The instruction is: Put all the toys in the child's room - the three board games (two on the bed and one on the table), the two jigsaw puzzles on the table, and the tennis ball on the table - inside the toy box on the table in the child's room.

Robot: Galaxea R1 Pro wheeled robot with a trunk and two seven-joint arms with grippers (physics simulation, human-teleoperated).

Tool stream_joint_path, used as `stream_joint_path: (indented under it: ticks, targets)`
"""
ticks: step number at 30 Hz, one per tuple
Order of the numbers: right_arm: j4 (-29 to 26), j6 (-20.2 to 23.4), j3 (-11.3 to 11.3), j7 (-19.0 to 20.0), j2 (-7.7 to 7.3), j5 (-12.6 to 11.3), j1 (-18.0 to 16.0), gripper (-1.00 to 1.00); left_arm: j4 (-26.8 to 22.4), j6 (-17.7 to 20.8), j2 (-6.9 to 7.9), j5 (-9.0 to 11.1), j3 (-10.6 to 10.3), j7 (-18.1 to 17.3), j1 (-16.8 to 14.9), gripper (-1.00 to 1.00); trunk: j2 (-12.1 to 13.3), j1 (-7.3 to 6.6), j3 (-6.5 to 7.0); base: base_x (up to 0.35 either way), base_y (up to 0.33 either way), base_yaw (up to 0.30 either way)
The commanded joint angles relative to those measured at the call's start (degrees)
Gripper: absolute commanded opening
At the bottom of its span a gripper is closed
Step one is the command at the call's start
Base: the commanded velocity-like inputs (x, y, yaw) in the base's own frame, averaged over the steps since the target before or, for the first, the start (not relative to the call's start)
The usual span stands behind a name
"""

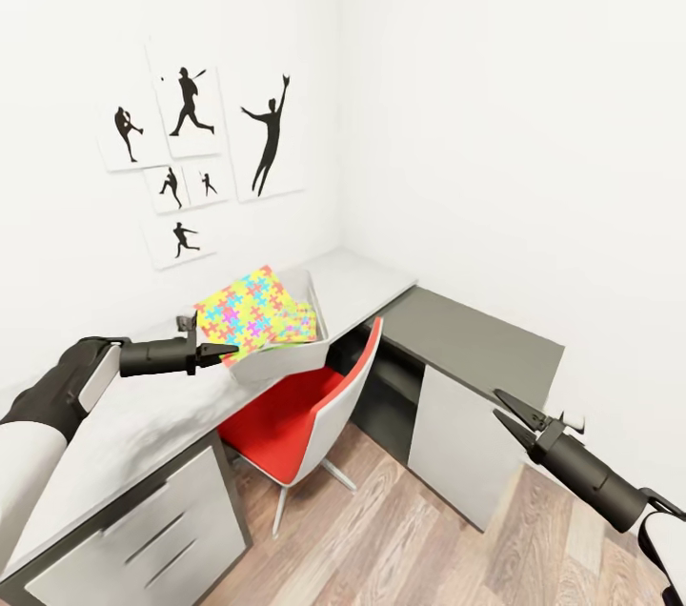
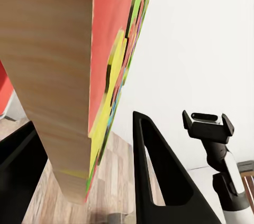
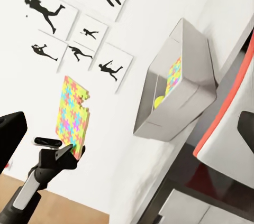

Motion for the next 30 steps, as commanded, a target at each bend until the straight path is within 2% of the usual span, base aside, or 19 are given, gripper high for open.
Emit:
stream_joint_path:
  ticks: [1, 7, 12, 16, 20, 26, 28, 30]
  targets:
    - [0.00, 0.37, -0.04, 0.04, 0.03, -0.15, -0.05, 1.00, 0.02, 0.30, 0.09, 0.10, -0.19, -0.17, -0.06, -1.00, 0.34, -0.21, 0.09, 0.000, 0.000, -0.033]
    - [0.00, 0.34, 0.09, 0.04, 0.21, -0.08, -0.05, 1.00, 0.02, 0.30, 0.17, 0.10, -0.17, -0.25, -0.03, -1.00, 2.75, -1.53, 1.25, 0.000, 0.000, -0.063]
    - [0.00, 0.28, 0.07, 0.00, 1.15, -0.06, -0.05, 1.00, 0.02, 0.27, 0.22, -0.39, -0.22, -4.88, -0.02, -1.00, 4.75, -2.62, 2.45, 0.000, 0.000, -0.207]
    - [0.00, 0.28, 0.11, -0.03, 1.35, -0.06, -0.05, 1.00, 0.05, 0.25, 0.27, -0.49, -0.23, -5.80, -0.02, -1.00, 6.36, -3.50, 3.43, 0.000, 0.000, -0.218]
    - [0.00, 0.28, 0.14, -0.05, 1.38, 0.01, -0.05, 1.00, 0.10, 0.24, 1.61, -0.36, -0.27, -6.03, -0.02, -1.00, 7.96, -4.38, 4.39, 0.000, 0.000, -0.184]
    - [-0.03, -0.64, 0.22, -0.05, 1.60, 0.05, -0.05, 1.00, 0.11, 0.24, 2.03, -0.25, -0.33, -6.24, -0.02, -1.00, 10.37, -5.70, 5.59, 0.000, 0.000, -0.056]
    - [-0.12, -1.97, 0.33, -0.09, 1.79, 0.50, -0.05, 1.00, 0.11, 0.24, 2.02, -0.24, -0.35, -6.63, -0.02, -1.00, 11.17, -6.14, 5.95, 0.000, 0.000, -0.006]
    - [-0.14, -2.72, 0.49, 0.00, 2.18, 2.73, -0.05, 1.00, 0.11, 0.24, 2.06, -0.24, -0.36, -7.41, -0.02, -1.00, 11.17, -6.14, 5.95, 0.000, 0.000, -0.002]
